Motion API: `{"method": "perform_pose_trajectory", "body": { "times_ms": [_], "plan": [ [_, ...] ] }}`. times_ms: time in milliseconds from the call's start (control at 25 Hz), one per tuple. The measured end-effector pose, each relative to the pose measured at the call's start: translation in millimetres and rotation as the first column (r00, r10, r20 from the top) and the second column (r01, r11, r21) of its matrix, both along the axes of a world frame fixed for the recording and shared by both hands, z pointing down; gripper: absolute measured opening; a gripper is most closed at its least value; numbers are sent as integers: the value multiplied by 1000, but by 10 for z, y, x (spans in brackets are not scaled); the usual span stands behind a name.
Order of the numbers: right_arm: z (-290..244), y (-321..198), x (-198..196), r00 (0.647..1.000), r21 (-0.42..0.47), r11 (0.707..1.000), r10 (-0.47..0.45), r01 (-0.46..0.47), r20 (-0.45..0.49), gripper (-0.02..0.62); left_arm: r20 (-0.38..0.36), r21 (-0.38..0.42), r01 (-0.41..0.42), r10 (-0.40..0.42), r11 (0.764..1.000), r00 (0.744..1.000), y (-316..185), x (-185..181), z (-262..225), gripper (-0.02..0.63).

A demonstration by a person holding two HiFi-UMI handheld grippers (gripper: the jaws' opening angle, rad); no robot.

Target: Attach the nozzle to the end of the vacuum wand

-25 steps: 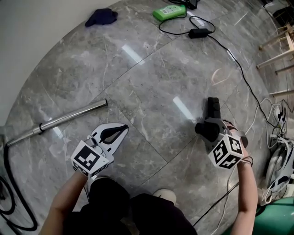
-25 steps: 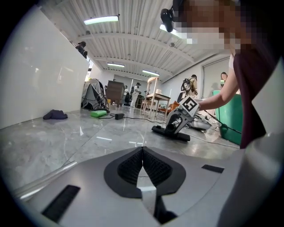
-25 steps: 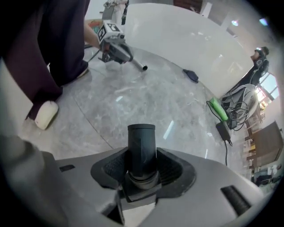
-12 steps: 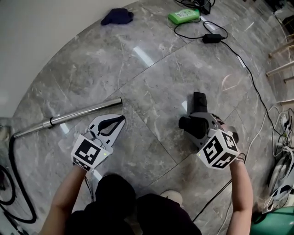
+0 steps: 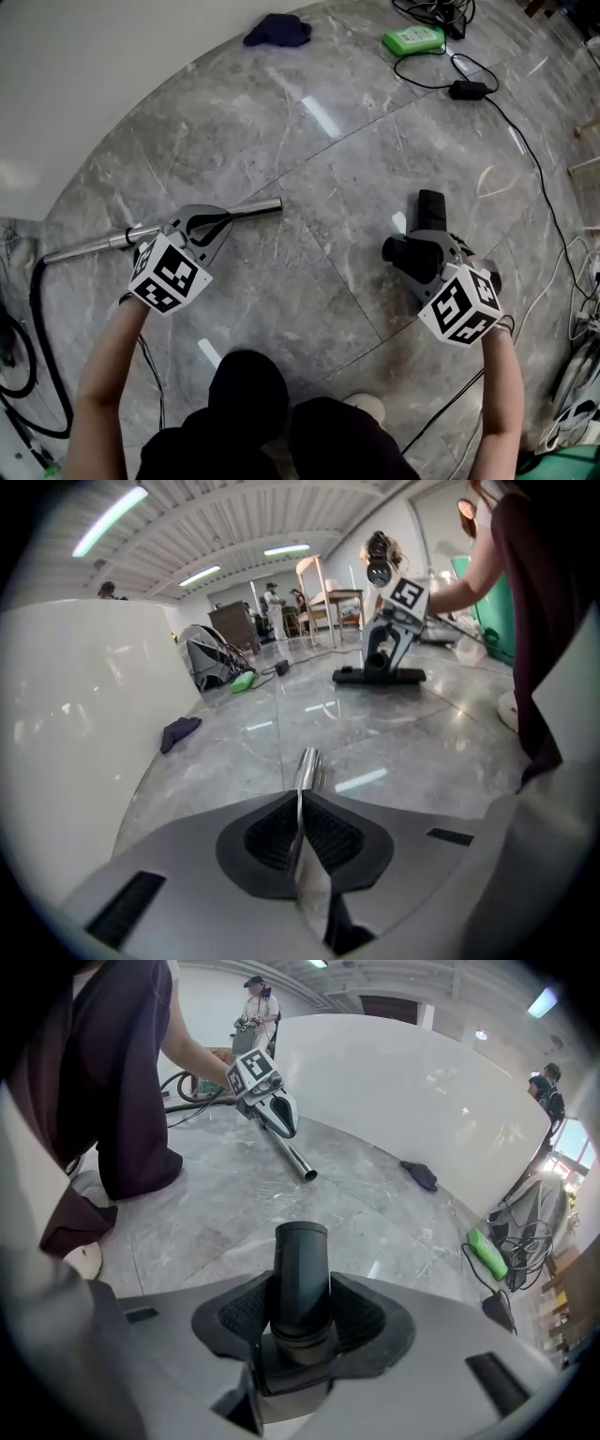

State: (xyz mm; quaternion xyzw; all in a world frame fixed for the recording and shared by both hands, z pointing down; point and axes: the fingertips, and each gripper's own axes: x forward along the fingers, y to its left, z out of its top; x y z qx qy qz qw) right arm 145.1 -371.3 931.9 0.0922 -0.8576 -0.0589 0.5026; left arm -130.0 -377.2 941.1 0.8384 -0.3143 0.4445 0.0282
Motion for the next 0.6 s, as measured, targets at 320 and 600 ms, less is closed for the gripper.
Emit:
{"method": "perform_pose_trajectory", "body": {
  "times_ms": [320, 600],
  "plan": [
    [-18, -17, -1, 1000, 3, 1000, 7, -7, 5, 192, 198, -206, -57, 99, 977, 975, -13, -361, 371, 268],
    [22, -14, -20, 1000, 4, 1000, 4, -4, -12, 192, 325, -349, -67, 188, 935, 927, 90, -632, 740, 281]
  ]
}}
